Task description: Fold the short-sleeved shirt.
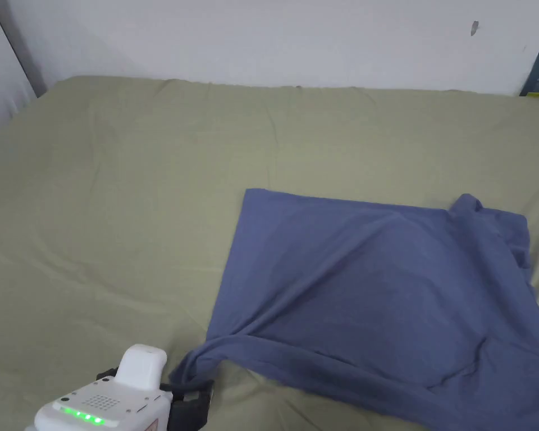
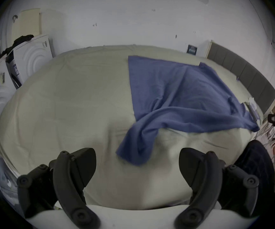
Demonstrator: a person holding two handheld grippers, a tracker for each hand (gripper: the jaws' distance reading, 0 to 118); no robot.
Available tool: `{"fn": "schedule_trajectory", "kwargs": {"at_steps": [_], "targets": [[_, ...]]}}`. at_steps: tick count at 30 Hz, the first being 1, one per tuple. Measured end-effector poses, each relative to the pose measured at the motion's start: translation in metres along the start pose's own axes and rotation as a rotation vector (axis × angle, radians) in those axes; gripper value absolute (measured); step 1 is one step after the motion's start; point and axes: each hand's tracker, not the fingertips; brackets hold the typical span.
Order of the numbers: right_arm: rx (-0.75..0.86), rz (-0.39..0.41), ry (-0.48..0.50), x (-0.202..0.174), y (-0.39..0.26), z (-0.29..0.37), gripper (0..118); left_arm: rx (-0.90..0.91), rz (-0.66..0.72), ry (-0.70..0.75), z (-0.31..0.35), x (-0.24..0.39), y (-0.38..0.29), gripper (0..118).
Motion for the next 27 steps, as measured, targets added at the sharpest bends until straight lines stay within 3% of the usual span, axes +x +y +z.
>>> {"fn": "schedule_trajectory", "kwargs": {"at_steps": [4, 5, 6, 7, 8, 16, 17, 18, 19, 20, 22, 25, 27], "targets": [[-0.015, -0.01, -0.01, 0.008, 0.002, -0.006, 0, -0.032, -0.084, -0.009, -0.02, 0.001, 0.013, 102], [-0.02, -0.011, -0.013, 0.008, 0.003, -0.007, 0, -0.032, -0.093, -0.009, -0.023, 0.002, 0.016, 97], [-0.024, -0.011, -0.017, 0.008, 0.004, -0.008, 0, -0.035, -0.106, -0.02, -0.024, 0.003, 0.017, 79], [-0.026, -0.011, -0.019, 0.008, 0.005, -0.009, 0, -0.044, -0.106, -0.047, -0.026, 0.002, 0.018, 29], [-0.027, -0.013, -0.02, 0.009, 0.006, -0.009, 0, -0.059, -0.095, -0.059, -0.027, 0.002, 0.021, 6], [-0.074, 0.027, -0.053, 0.012, 0.009, -0.025, 0, -0.042, -0.027, -0.093, -0.004, 0.011, 0.028, 5], [-0.08, 0.033, -0.055, 0.015, 0.009, -0.029, 5, -0.035, -0.022, -0.094, 0.0, 0.012, 0.029, 5], [-0.098, 0.042, -0.069, 0.018, 0.008, -0.035, 30, -0.027, -0.022, -0.095, 0.005, 0.015, 0.031, 5], [-0.136, 0.049, -0.101, 0.02, 0.007, -0.043, 87, -0.008, -0.019, -0.09, 0.011, 0.02, 0.034, 5], [-0.17, 0.05, -0.085, 0.022, 0.005, -0.05, 116, 0.007, -0.011, -0.091, 0.013, 0.021, 0.034, 5], [-0.166, 0.063, -0.068, 0.029, 0.003, -0.066, 118, 0.01, 0.01, -0.113, 0.016, 0.023, 0.034, 5], [-0.259, 0.122, -0.121, 0.032, 0.001, -0.083, 118, 0.039, 0.02, -0.094, 0.018, 0.026, 0.033, 5], [-0.275, 0.114, -0.097, 0.037, -0.001, -0.096, 118, 0.063, 0.036, -0.093, 0.019, 0.028, 0.032, 5]]}}
